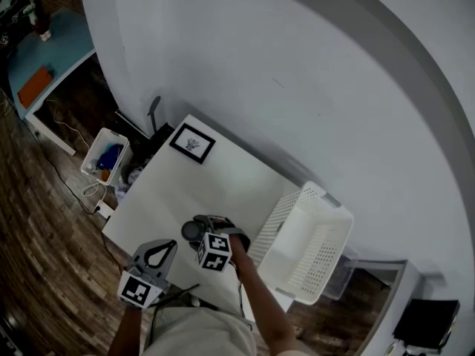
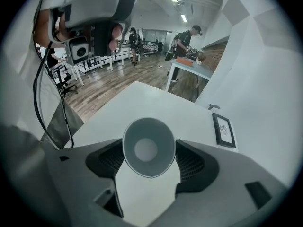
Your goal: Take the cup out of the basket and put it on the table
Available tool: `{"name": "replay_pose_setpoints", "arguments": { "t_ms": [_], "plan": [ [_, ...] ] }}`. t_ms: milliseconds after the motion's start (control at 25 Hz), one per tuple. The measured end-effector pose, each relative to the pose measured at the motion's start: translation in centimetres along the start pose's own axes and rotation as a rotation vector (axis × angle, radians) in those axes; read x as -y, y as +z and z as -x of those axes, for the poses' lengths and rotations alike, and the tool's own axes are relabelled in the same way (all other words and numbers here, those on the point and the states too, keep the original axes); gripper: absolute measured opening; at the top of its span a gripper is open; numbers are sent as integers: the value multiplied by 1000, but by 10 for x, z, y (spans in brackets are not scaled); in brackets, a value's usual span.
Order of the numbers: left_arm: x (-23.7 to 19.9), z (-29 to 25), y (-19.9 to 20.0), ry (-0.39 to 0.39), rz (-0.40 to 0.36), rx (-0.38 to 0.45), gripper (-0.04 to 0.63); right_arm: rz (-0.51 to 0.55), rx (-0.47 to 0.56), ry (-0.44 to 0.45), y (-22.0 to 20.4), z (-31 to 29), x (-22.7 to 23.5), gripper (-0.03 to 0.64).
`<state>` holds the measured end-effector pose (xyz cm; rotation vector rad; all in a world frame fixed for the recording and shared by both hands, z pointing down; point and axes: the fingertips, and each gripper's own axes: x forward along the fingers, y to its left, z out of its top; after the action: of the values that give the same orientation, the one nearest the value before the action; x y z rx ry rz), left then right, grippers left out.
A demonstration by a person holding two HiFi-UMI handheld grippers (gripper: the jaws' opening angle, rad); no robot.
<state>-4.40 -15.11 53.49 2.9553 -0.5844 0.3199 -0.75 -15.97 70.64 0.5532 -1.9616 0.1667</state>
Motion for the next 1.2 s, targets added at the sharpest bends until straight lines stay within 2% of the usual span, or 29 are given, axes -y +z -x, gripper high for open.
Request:
{"name": "replay_pose_setpoints", "arguments": {
  "t_ms": [520,1200],
  "plan": [
    [3,-5,-4,-17,-25,-18,0,8,-14,-10,-12,-14,-3,341],
    [4,-6,-9,-26,-10,-33,0,21,-28,-16,-17,-22,-4,341]
  ]
}}
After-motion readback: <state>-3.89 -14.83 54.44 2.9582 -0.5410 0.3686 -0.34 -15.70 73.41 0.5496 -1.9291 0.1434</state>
